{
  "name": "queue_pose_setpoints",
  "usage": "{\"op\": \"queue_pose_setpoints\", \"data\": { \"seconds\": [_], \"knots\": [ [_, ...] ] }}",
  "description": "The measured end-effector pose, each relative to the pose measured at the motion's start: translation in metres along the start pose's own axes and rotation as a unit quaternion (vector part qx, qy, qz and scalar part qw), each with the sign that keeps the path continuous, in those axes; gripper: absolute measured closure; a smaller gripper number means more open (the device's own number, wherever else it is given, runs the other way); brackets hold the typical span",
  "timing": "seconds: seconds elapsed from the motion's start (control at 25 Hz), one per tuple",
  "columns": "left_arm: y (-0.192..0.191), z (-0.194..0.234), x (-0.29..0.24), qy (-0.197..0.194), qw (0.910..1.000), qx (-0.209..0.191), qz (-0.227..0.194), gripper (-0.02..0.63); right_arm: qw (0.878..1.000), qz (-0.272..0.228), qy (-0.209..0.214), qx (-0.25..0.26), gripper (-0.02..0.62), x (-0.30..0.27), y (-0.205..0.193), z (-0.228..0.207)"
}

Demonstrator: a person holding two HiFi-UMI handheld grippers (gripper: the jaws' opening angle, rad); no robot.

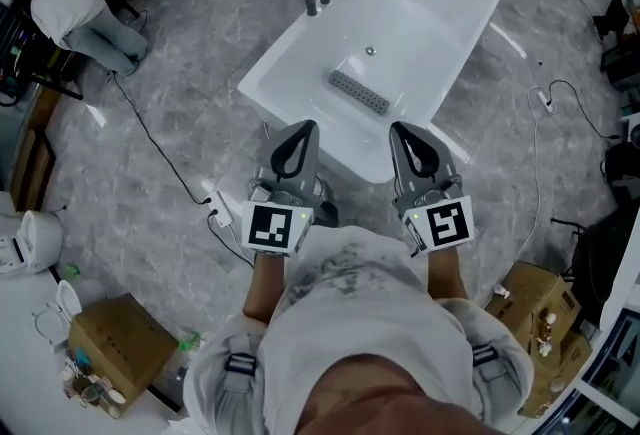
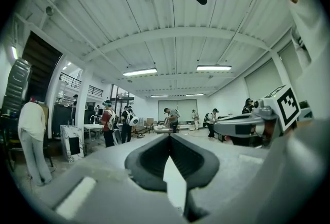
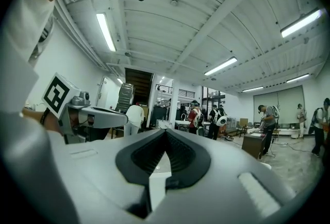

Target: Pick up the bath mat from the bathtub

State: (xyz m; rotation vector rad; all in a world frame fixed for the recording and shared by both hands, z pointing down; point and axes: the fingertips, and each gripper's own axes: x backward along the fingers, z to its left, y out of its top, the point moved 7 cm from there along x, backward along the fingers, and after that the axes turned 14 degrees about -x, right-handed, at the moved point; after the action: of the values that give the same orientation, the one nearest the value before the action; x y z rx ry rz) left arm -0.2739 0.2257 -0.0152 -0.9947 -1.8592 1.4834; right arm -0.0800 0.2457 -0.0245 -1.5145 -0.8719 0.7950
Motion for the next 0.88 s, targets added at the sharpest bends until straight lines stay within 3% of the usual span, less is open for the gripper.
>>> {"op": "queue_pose_setpoints", "data": {
  "seconds": [0.4,0.64,0.88],
  "knots": [
    [-0.025,0.079,-0.074,-0.060,0.9979,0.019,-0.011,0.601,0.997,0.015,-0.078,0.009,0.594,-0.083,-0.001,-0.017],
    [-0.039,0.081,-0.117,-0.101,0.9944,0.026,-0.015,0.601,0.993,0.030,-0.117,0.005,0.594,-0.097,-0.012,-0.040],
    [-0.044,0.056,-0.159,-0.121,0.9922,0.025,-0.013,0.601,0.990,0.039,-0.132,-0.002,0.594,-0.090,-0.022,-0.081]
  ]
}}
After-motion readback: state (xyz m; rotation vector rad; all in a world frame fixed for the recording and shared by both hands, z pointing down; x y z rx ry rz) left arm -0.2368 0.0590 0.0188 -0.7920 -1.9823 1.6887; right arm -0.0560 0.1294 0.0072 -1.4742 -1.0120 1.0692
